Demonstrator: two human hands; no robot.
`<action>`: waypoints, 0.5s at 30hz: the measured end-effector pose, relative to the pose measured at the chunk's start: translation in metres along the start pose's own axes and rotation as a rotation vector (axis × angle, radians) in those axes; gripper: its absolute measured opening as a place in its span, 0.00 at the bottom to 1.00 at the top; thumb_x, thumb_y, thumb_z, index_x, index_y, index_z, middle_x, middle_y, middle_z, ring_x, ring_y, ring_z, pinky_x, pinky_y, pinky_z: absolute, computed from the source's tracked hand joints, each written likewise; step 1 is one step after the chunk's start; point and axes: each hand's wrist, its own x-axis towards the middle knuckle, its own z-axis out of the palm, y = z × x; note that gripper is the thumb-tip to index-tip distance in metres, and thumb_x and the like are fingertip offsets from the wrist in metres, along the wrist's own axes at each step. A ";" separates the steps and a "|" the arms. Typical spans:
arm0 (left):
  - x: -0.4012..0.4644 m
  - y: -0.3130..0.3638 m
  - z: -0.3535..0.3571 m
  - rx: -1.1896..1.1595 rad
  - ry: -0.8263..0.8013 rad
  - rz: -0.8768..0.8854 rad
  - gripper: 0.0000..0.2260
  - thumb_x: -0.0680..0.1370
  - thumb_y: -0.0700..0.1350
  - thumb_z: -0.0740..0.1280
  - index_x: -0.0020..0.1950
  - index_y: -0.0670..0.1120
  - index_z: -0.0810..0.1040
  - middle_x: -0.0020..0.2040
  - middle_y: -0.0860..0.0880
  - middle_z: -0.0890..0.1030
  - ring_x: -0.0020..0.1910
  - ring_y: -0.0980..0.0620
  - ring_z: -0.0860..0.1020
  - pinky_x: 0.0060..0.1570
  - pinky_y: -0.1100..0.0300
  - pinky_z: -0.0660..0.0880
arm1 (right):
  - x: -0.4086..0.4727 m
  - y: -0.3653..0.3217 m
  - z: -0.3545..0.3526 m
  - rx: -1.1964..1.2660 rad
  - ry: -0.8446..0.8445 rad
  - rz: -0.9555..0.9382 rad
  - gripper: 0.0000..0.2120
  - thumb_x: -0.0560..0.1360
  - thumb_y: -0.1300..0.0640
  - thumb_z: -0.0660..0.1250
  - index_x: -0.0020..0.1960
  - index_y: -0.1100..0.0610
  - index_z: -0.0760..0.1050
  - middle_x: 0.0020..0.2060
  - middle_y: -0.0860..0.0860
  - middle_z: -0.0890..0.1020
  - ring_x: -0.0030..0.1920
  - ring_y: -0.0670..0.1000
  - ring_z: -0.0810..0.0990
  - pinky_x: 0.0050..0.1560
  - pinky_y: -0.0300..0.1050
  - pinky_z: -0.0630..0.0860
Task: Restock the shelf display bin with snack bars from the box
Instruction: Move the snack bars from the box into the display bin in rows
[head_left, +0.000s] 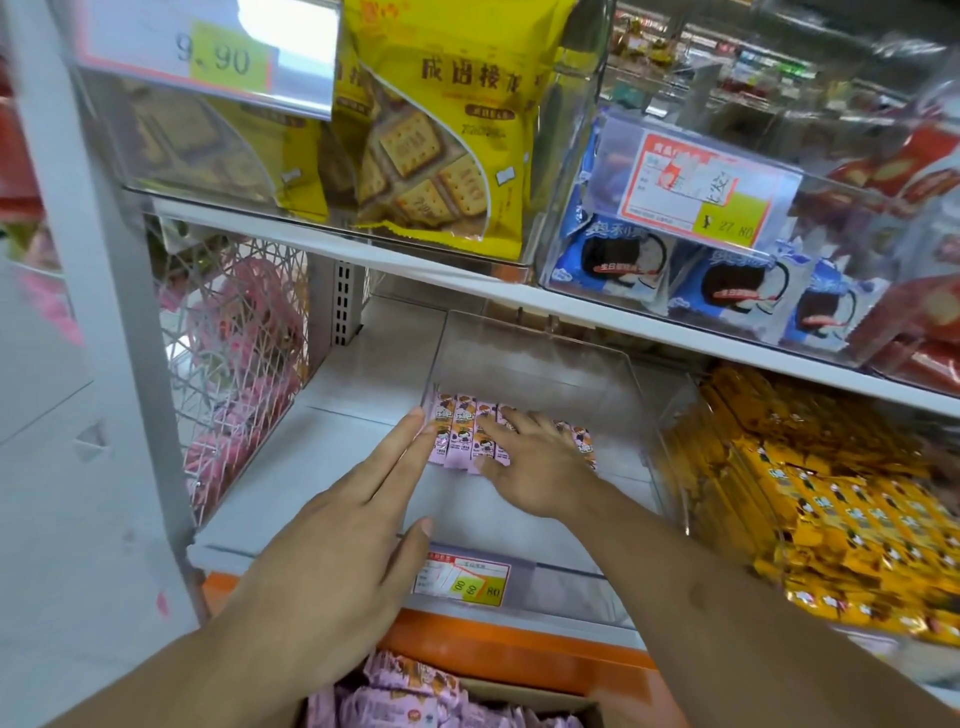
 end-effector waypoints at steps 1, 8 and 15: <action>0.000 0.000 -0.001 -0.002 0.001 0.000 0.32 0.85 0.59 0.55 0.81 0.66 0.37 0.76 0.74 0.29 0.73 0.65 0.66 0.73 0.63 0.66 | -0.001 0.000 -0.001 0.020 -0.010 0.011 0.31 0.84 0.35 0.54 0.84 0.38 0.51 0.85 0.48 0.52 0.84 0.56 0.48 0.82 0.60 0.48; -0.008 0.006 -0.018 -0.029 0.009 -0.008 0.31 0.84 0.59 0.57 0.82 0.68 0.43 0.80 0.72 0.37 0.75 0.62 0.66 0.68 0.64 0.65 | -0.065 -0.002 -0.035 0.322 0.214 -0.071 0.27 0.84 0.45 0.63 0.82 0.41 0.63 0.78 0.49 0.67 0.78 0.54 0.61 0.79 0.49 0.57; -0.068 0.009 -0.022 0.028 -0.027 -0.043 0.26 0.83 0.57 0.60 0.81 0.54 0.62 0.77 0.59 0.65 0.75 0.58 0.66 0.70 0.64 0.64 | -0.221 -0.030 -0.033 0.509 0.265 -0.276 0.16 0.82 0.50 0.67 0.69 0.46 0.75 0.60 0.41 0.75 0.59 0.44 0.75 0.56 0.33 0.71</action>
